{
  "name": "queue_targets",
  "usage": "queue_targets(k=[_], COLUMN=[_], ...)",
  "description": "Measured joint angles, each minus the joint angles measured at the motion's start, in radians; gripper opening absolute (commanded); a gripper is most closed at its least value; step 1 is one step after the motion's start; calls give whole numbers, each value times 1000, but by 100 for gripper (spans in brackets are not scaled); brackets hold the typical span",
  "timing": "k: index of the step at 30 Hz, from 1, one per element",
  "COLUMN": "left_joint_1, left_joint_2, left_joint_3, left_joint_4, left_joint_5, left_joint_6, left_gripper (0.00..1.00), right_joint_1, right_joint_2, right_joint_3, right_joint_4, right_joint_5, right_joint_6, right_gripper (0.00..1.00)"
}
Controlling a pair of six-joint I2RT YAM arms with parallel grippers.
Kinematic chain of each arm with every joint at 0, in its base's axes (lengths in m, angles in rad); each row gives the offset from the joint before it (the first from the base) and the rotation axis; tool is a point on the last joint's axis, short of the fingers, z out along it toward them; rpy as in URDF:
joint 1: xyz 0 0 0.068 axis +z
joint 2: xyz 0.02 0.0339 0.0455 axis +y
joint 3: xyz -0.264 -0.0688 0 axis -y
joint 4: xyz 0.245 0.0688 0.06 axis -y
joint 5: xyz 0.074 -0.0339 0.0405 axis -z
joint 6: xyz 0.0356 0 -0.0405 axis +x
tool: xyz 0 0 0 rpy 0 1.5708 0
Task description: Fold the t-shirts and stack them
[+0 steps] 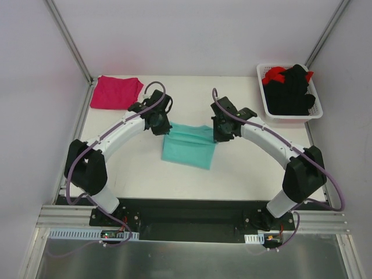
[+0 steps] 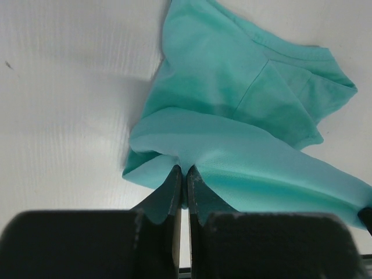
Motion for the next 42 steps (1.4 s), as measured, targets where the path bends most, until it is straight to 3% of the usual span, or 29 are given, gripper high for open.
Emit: queue_targets(k=[16,17,18,19,20,21,22,23,31,36,42], left_joint_1=[70,79,86,93,102,113,130,151,307,251,160], left_joint_2=[259,275,288,299,312,327,336,346,375,240,21], left_joint_3=[219,228,235,240,244,246,247,247,305,222,71], left_joint_4=[18,24,29,32,41,59,71,81,150,171,175], left_joint_5=[36,37,39,39,35,17,3,-9,-71,-69,2], left_joint_6=[45,46,46,46,52,50,49,53,52,69,72], left_gripper=[0,0,25,27,32,81,93,99,99,99,99], right_joint_1=[-132,-137,-143,-150,-157,-166,-178,-192,-286,-255,-174], right_joint_2=[217,238,261,286,311,340,367,398,504,438,270], right_joint_3=[164,182,203,225,249,276,303,336,512,454,269], right_joint_4=[33,34,37,41,45,47,49,47,84,108,112], right_joint_5=[-96,-103,-113,-122,-129,-129,-129,-132,-184,-220,-251], right_joint_6=[-86,-89,-95,-99,-106,-115,-126,-134,-159,-159,-151], right_gripper=[1,7,23,31,33,37,49,51,51,51,42])
